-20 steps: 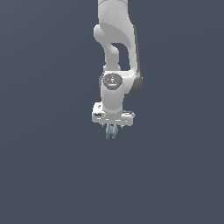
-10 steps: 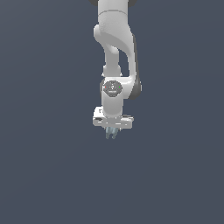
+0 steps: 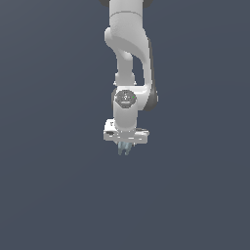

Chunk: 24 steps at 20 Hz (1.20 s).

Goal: Pick up the object and move it to a goal position.

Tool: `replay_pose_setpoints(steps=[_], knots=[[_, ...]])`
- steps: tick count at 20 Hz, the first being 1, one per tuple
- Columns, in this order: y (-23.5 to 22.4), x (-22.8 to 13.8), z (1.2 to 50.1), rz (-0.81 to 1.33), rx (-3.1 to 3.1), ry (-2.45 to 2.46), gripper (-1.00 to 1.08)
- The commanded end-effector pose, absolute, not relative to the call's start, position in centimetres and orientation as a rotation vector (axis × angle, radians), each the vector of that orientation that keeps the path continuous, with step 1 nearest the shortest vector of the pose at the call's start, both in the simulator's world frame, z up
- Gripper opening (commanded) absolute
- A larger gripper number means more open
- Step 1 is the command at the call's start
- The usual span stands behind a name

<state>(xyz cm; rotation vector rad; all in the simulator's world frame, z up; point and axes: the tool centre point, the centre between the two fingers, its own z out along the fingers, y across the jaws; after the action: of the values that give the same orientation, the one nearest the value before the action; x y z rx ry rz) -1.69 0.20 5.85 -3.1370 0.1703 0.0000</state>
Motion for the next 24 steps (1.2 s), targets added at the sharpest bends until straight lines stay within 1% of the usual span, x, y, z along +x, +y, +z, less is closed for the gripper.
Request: replay_pose_setpoints(steps=[1, 7, 12, 17, 24], knots=[[0.2, -1.7, 5.9, -0.001, -3.137, 0.17, -1.0], [0.2, -1.9, 7.1, -0.001, -3.137, 0.17, -1.0], [0.1, -2.4, 9.6, -0.001, -3.137, 0.17, -1.0], [-0.1, -3.1, 13.5, -0.001, -3.137, 0.17, -1.0], [-0.4, -4.4, 20.7, -0.001, -3.137, 0.17, -1.0]])
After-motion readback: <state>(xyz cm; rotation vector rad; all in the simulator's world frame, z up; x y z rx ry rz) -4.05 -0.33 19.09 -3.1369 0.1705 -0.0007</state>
